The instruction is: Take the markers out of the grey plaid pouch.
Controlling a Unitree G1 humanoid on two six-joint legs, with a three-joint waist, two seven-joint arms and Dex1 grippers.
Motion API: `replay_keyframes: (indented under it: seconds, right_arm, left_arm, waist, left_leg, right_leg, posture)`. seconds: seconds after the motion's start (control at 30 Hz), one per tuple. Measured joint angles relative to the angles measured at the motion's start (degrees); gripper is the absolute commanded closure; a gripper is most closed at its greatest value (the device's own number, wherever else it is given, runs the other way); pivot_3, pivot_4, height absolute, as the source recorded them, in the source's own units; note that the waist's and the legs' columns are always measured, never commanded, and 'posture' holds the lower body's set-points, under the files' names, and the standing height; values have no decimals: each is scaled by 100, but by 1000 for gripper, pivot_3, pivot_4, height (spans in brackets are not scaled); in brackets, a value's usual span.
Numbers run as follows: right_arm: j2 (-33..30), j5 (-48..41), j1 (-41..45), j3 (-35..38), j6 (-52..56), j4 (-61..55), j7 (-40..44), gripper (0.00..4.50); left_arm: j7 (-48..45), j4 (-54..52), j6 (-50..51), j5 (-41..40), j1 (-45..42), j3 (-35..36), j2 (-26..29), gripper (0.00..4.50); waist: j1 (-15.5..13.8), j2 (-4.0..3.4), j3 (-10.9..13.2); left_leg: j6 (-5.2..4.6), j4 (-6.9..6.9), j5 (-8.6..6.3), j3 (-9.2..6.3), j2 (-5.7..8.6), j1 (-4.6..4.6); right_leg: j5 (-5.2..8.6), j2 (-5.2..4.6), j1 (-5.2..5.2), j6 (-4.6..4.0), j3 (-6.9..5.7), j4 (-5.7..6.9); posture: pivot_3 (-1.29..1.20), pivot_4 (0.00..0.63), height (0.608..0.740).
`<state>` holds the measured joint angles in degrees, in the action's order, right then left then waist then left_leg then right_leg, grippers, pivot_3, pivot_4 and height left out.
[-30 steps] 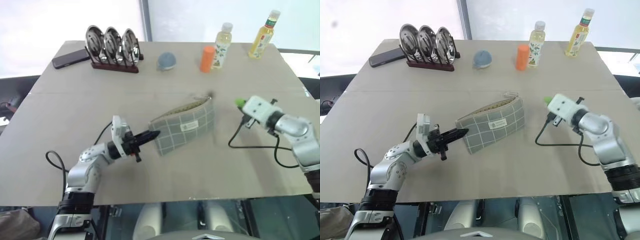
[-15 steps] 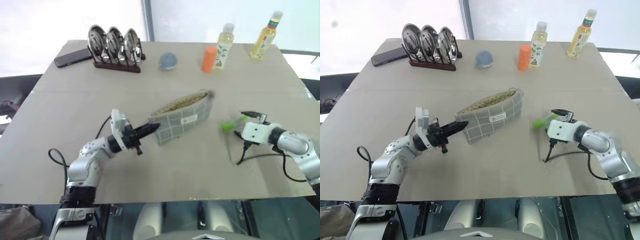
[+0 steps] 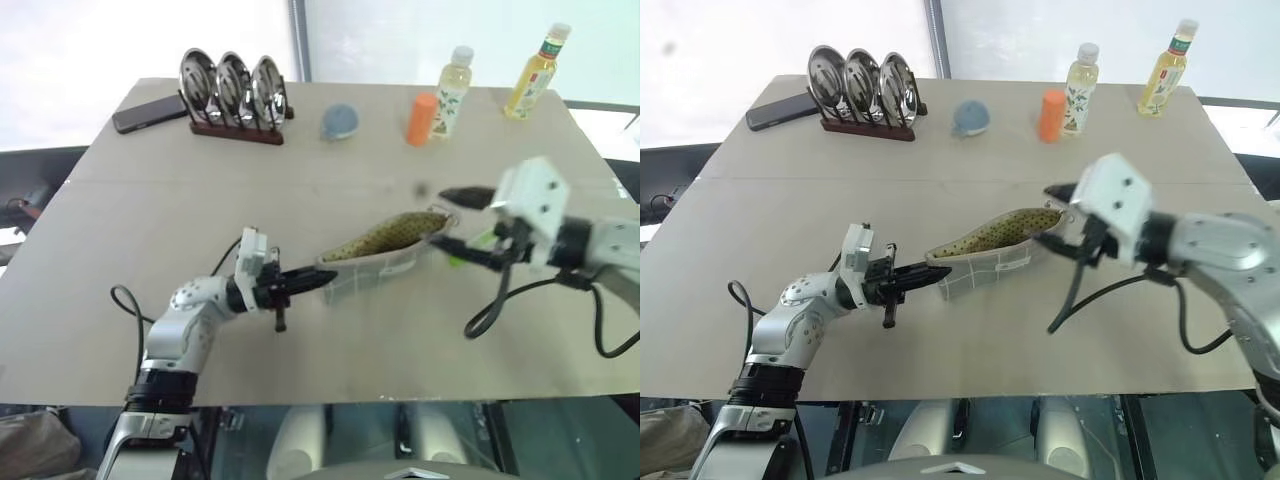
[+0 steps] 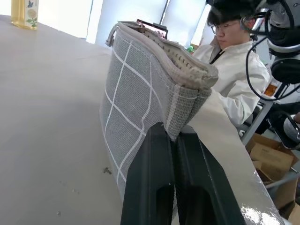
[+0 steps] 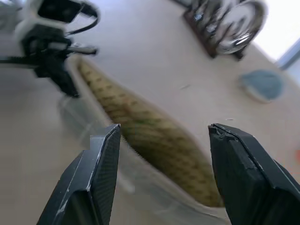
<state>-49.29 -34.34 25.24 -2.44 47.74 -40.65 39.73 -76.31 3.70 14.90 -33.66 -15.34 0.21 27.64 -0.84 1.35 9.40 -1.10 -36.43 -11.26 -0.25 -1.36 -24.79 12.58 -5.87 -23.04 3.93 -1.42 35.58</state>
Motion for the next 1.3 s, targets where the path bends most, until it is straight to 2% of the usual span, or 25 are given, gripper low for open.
replay_keyframes:
  seconds: [0.03, 0.1, 0.13, 0.27, 0.3, 0.53, 0.77, 0.9, 0.93, 0.97, 1.0, 1.03, 1.3]
  right_arm:
    - [27, 53, 57, -165, 46, 16, -16, 1511]
    - [41, 168, 120, -337, 59, 39, -15, 2068]
    - [94, 260, 146, -481, 60, 109, -13, 2407]
    - [308, 380, 259, -727, 75, 374, -6, 4419]
    - [312, 403, 298, -761, 78, 425, 20, 4468]
    - [225, 622, 403, -1170, 172, 563, 354, 4468]
    - [147, 624, 492, -1166, 207, 438, 571, 4468]
    - [100, 1348, 689, -1774, -131, 662, 595, 4468]
    - [219, 1566, 733, -1971, -300, 805, 594, 3910]
    - [271, 1786, 765, -2153, -476, 895, 602, 3629]
    - [268, 2010, 802, -2344, -680, 985, 625, 3051]
    - [264, 2320, 839, -2550, -937, 1090, 639, 2915]
    - [373, 4355, 916, -3366, -2980, 2038, 686, 2915]
  left_arm:
    - [-34, 12, -51, 18, 20, -20, -12, 4500]
    - [-76, 28, -98, 31, 63, -26, -24, 4500]
    - [-101, 31, -138, 38, 98, -30, -32, 4500]
    - [-166, 31, -207, 66, 167, -42, -34, 4500]
    - [-179, 31, -233, 72, 190, -43, -34, 4500]
    - [-197, 48, -289, 86, 204, -47, -68, 4500]
    - [20, 49, -115, 81, 181, -47, -131, 4500]
    - [61, 10, 2, 77, 145, -76, -161, 4500]
    - [76, -13, 56, 77, 131, -90, -196, 4500]
    - [106, -43, 111, 70, 121, -101, -224, 4500]
    - [129, -70, 164, 58, 115, -109, -233, 4500]
    - [163, -98, 239, 34, 111, -115, -240, 4500]
    - [511, -439, 811, -83, 90, -155, -399, 4500]
  waist:
    - [1, 0, 0]
    - [4, 1, 0]
    - [8, 1, -1]
    - [11, 0, 0]
    - [11, 0, 0]
    - [8, 0, 0]
    - [5, 0, 0]
    - [15, 0, 0]
    - [17, 0, 0]
    - [17, 0, 0]
    - [15, 0, 0]
    - [12, 0, 0]
    - [19, 1, 0]
  left_leg:
    - [0, 0, 0, 0, 0, 1]
    - [0, -1, 0, -1, 0, 4]
    - [0, -1, 0, -3, -1, 6]
    - [0, -2, 1, -3, -4, 7]
    - [0, -2, 1, -4, -4, 7]
    - [0, -2, 1, -3, -3, 6]
    - [0, -3, 1, -5, -3, 6]
    - [0, -3, 1, -4, -3, 8]
    - [0, -3, 1, -6, -3, 7]
    - [0, -3, 1, -6, -3, 7]
    - [0, -3, 1, -7, -3, 6]
    - [0, -3, 1, -7, -3, 6]
    - [1, -4, 2, -6, -2, 8]
  right_leg:
    - [0, 0, 0, 0, 0, 0]
    - [0, 1, 1, 1, -1, 2]
    - [0, 2, 1, 0, -2, 5]
    - [0, 4, 0, 1, -2, 9]
    - [0, 4, 0, 0, -2, 10]
    - [0, 4, 0, 1, -2, 9]
    - [0, 4, 1, 1, -3, 10]
    - [0, 5, 0, 2, -2, 10]
    - [0, 6, 0, 2, -3, 11]
    - [0, 7, 0, 2, -3, 11]
    - [0, 7, 0, 2, -3, 11]
    - [0, 8, 0, 2, -3, 11]
    - [-1, 11, 1, 6, -2, 14]
  posture:
    - [0, 150, 740]
    - [0, 150, 740]
    - [0, 150, 740]
    - [0, 150, 740]
    - [0, 150, 740]
    - [0, 150, 740]
    - [0, 150, 740]
    - [0, 150, 740]
    - [0, 150, 740]
    - [0, 150, 740]
    - [0, 150, 740]
    - [0, 150, 740]
    - [0, 150, 740]
